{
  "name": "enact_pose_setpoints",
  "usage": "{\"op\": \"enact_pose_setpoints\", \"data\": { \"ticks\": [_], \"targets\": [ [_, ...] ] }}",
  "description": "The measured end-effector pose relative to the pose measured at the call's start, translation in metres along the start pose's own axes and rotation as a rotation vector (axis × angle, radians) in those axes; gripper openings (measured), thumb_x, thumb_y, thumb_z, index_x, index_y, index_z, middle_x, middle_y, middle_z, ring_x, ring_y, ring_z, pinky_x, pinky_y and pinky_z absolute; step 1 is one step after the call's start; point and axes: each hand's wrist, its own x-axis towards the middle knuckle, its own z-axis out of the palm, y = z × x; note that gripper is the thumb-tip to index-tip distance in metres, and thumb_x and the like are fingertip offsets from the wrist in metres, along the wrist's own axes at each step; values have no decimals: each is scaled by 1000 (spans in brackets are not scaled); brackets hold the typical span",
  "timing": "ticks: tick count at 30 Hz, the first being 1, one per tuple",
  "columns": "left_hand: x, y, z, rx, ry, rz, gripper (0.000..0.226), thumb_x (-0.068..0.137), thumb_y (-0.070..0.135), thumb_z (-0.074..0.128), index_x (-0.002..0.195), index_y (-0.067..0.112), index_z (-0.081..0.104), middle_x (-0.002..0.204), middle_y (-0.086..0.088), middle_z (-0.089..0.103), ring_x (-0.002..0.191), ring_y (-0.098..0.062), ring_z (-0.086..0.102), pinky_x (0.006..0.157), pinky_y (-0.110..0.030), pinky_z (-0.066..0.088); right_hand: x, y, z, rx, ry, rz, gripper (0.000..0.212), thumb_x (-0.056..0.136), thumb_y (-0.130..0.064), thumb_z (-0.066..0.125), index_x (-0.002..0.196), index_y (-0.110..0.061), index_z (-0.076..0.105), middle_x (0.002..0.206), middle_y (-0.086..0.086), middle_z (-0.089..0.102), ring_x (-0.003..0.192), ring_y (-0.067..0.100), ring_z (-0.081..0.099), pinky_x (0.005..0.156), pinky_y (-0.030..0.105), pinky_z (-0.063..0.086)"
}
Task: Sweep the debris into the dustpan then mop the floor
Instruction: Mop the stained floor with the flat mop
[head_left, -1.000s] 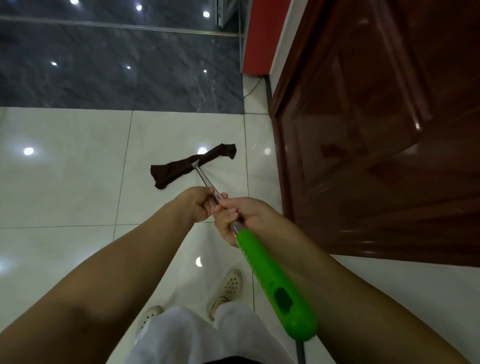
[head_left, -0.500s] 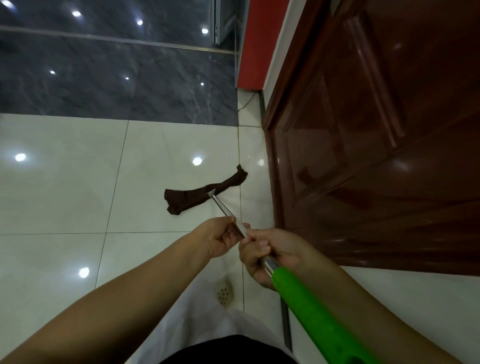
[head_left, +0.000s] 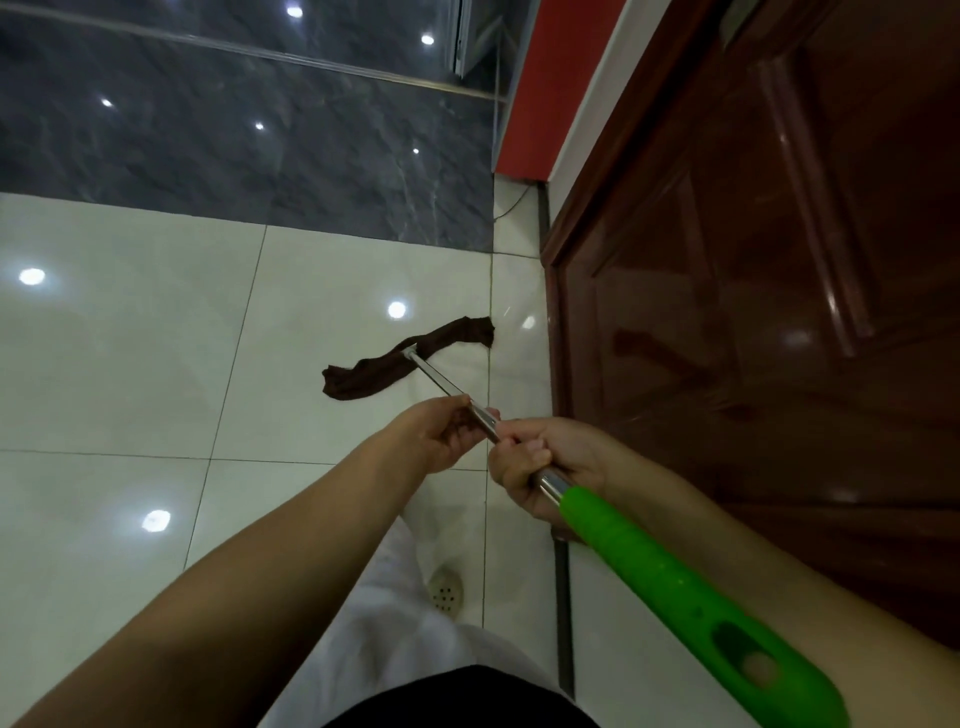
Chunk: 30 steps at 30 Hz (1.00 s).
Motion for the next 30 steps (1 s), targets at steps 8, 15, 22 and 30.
{"op": "enact_pose_setpoints", "data": {
  "ticks": [8,15,22,30],
  "targets": [
    [22,101,-7,-65,-8,50,24,98,16,47,84,-2,54,58,-20,67,49,-25,68,42,-29,54,43,-53,83,-107,30,48,23,98,-14,44,75,-7,43,42,0,35,22,8,34,23,13,30],
    [30,200,-15,-55,8,66,27,99,15,44,86,-6,55,57,-20,68,47,-25,68,37,-28,52,77,-94,172,-190,58,37,29,97,-10,41,68,-11,40,35,1,34,20,8,32,24,11,27],
    [43,272,-20,-68,35,97,28,98,15,45,84,-7,55,53,-19,66,43,-23,66,35,-26,50,111,-126,229,-270,62,24,28,98,-8,39,70,-12,39,35,2,35,20,8,32,24,10,28],
    [51,305,-35,-40,89,114,29,99,15,44,85,-7,56,50,-15,65,40,-20,64,35,-24,50,151,-131,248,-233,18,29,32,99,-10,36,67,-14,37,34,1,34,19,7,31,23,11,27]
  ]
}}
